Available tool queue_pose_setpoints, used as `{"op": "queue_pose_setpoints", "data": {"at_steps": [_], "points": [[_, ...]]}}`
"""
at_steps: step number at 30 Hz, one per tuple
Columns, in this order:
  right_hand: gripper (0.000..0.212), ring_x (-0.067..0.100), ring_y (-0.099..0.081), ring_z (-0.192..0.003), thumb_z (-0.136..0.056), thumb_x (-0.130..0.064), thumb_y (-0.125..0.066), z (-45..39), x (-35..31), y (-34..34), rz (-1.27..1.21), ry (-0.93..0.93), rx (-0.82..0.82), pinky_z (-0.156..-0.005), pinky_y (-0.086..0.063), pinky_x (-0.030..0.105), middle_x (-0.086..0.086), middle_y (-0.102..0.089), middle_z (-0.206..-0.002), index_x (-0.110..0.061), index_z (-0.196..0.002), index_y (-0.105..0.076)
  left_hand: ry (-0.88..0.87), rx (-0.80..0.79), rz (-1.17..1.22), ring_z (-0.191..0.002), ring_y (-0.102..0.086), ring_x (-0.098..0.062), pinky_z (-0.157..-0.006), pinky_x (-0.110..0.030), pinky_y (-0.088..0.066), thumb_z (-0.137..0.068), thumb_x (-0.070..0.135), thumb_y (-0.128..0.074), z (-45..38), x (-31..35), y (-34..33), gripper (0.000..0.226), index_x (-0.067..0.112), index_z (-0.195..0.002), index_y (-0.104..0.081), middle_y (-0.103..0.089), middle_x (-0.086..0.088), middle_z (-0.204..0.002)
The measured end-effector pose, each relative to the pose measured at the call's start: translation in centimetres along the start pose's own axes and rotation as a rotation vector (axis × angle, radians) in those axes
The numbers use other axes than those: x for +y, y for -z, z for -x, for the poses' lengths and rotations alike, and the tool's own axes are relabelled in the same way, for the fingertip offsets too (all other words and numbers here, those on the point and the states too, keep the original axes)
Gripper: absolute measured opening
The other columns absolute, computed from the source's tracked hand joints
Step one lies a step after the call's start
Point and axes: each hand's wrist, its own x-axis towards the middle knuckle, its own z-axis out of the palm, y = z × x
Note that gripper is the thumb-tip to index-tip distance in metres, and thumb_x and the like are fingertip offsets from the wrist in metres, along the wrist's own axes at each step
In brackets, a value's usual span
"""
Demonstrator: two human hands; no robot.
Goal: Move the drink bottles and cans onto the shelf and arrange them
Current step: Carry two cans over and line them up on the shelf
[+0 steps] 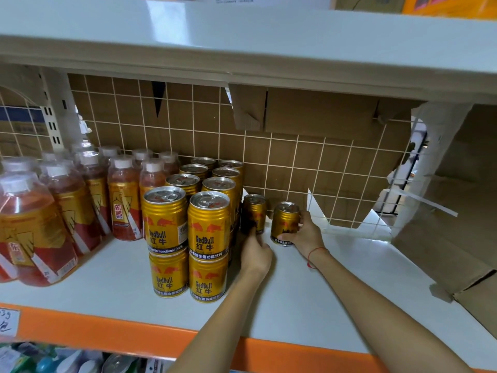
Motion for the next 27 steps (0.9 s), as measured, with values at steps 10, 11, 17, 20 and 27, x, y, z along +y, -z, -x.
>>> {"op": "queue_pose_setpoints", "data": {"at_steps": [10,11,17,20,27], "points": [[0.078,0.031,-0.058,-0.108,-0.062,-0.014,-0.087,-1.4,-0.5,-1.7,0.038,-0.008,0.053,-0.091,-0.047,0.036,0.013,-0.062,-0.119,-0.011,-0.127,-0.044,-0.052,0.015,0.001,-0.13,-0.045,-0.023,-0.107,-0.029,-0.034,-0.092,-0.003,-0.044,1.0,0.1,0.2,0.05,0.013,-0.139,-0.043,-0.053,-0.007,-0.135],[0.077,0.031,-0.058,-0.108,-0.062,-0.015,-0.086,-1.4,-0.6,-1.7,0.045,-0.004,0.05,-0.091,-0.047,0.036,0.013,-0.062,-0.119,-0.01,-0.127,-0.044,-0.058,0.016,-0.001,-0.129,-0.046,-0.023,-0.106,-0.028,-0.035,-0.092,-0.004,-0.044,1.0,0.1,0.3,0.049,0.013,-0.138,-0.044,-0.054,-0.007,-0.134],[0.072,0.031,-0.057,-0.109,-0.065,-0.014,-0.085,-1.7,-0.7,-2.0,0.054,-0.006,0.05,-0.086,-0.043,0.031,0.013,-0.061,-0.119,-0.008,-0.125,-0.044,-0.078,0.019,-0.023,-0.129,-0.045,-0.022,-0.104,-0.023,-0.033,-0.093,-0.004,-0.043,1.5,0.7,0.5,0.05,0.01,-0.141,-0.04,-0.052,-0.008,-0.137],[0.07,0.031,-0.057,-0.109,-0.066,-0.015,-0.085,-1.8,-0.7,-2.2,0.067,-0.015,0.065,-0.087,-0.044,0.033,0.014,-0.061,-0.12,-0.007,-0.123,-0.045,-0.081,0.02,-0.036,-0.128,-0.046,-0.022,-0.103,-0.022,-0.033,-0.093,-0.004,-0.043,1.5,0.6,0.5,0.051,0.011,-0.141,-0.04,-0.052,-0.008,-0.137],[0.072,0.032,-0.057,-0.109,-0.066,-0.016,-0.084,-2.0,-0.8,-2.3,0.083,-0.022,0.056,-0.088,-0.045,0.034,0.015,-0.06,-0.12,-0.008,-0.124,-0.041,-0.07,0.013,-0.047,-0.132,-0.043,-0.021,-0.107,-0.025,-0.032,-0.094,-0.002,-0.043,1.4,0.8,0.5,0.053,0.013,-0.144,-0.037,-0.049,-0.007,-0.141]]}}
